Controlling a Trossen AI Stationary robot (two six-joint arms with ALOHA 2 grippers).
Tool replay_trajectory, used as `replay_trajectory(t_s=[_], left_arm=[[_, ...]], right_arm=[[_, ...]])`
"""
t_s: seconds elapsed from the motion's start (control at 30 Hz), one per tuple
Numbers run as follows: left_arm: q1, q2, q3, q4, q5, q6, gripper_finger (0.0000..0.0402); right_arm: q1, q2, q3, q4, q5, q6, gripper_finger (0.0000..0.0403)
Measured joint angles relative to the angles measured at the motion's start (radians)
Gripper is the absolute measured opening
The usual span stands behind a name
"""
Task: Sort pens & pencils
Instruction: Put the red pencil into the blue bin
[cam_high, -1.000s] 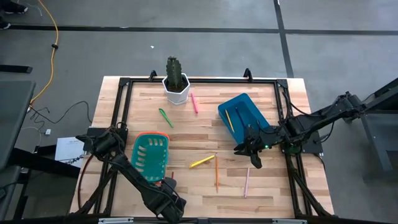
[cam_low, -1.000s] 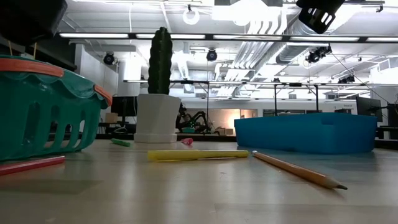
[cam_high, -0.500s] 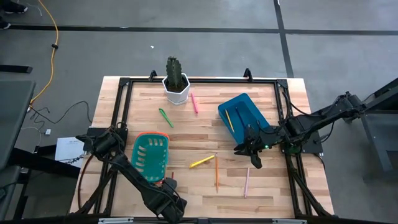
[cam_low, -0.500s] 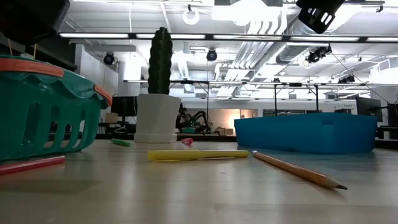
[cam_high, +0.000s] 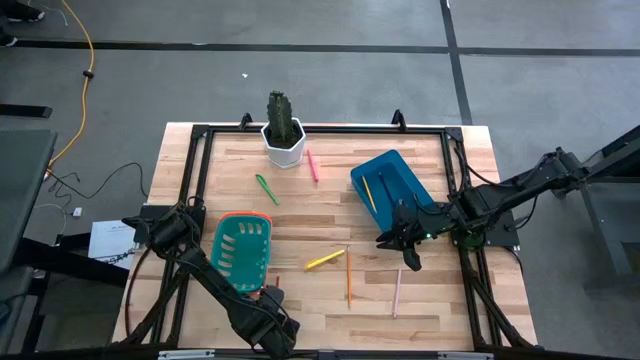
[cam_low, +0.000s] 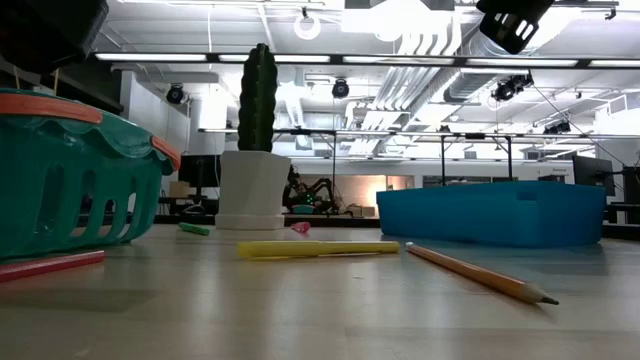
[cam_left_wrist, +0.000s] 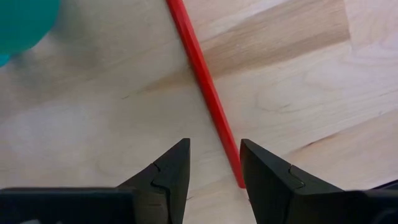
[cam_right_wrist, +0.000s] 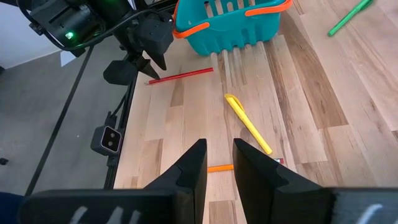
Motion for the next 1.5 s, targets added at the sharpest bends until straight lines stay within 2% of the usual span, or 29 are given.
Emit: replay_trajectory(t_s=[0.23, 0.47, 0.67, 0.8, 1.5], left_arm=[[0.0, 0.013, 0.0, 0.021, -0.008, 0.0, 0.0129], [0.002, 0.041, 0.002, 0.072, 0.03, 0.007, 0.0129], [0.001, 0.052, 0.073, -0.09, 0.023, 0.014, 0.0129], [0.001, 0.051, 0.079, -0.119, 0.024, 0.017, 0.0129], [0.001, 0.05, 0.08, -0.12, 0.044, 0.026, 0.0129]], right_arm=[[0.0, 0.0, 0.0, 0.0, 0.0, -0.002, 0.0069], [0.0, 0.0, 0.001, 0.001, 0.0, -0.005, 0.0069], [0.0, 0.0, 0.001, 0.002, 0.0, -0.005, 0.0069], [-0.002, 0.0, 0.001, 0.002, 0.0, -0.007, 0.0069], [-0.02, 0.0, 0.001, 0.002, -0.026, -0.016, 0.0069]])
